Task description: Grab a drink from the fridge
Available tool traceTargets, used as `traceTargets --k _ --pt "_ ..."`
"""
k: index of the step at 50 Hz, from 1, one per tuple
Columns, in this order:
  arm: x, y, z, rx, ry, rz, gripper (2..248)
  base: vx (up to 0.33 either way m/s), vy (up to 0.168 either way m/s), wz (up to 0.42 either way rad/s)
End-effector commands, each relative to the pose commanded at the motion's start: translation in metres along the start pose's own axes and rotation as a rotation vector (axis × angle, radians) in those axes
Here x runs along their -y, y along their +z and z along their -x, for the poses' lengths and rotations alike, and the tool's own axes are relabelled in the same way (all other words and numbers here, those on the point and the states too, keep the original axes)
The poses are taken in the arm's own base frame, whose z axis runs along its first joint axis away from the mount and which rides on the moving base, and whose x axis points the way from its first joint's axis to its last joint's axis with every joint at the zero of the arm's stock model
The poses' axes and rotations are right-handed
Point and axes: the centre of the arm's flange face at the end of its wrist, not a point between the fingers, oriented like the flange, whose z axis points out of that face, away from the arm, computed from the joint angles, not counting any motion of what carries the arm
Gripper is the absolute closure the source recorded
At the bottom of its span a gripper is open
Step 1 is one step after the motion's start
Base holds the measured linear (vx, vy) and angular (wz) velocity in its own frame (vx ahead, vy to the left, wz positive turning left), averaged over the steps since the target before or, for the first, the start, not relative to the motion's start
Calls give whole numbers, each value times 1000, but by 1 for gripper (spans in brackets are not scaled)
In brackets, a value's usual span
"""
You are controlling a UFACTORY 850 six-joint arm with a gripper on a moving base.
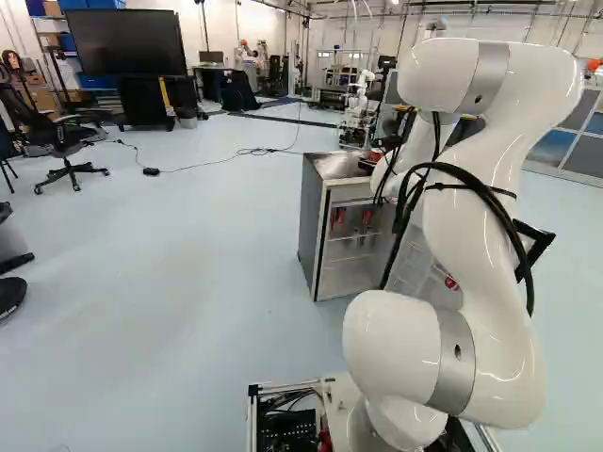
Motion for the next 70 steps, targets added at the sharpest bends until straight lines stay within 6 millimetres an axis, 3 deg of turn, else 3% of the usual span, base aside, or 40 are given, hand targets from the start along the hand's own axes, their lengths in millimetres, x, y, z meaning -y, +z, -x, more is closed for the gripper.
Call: traceTargets --k 15,31,70 --pt "-6 -31 -19 -4 -1 22 3 0 0 0" --pt "-26 -56 -35 -17 -5 66 3 0 0 0" --pt "-95 -86 -66 -44 -8 222 3 0 0 0"
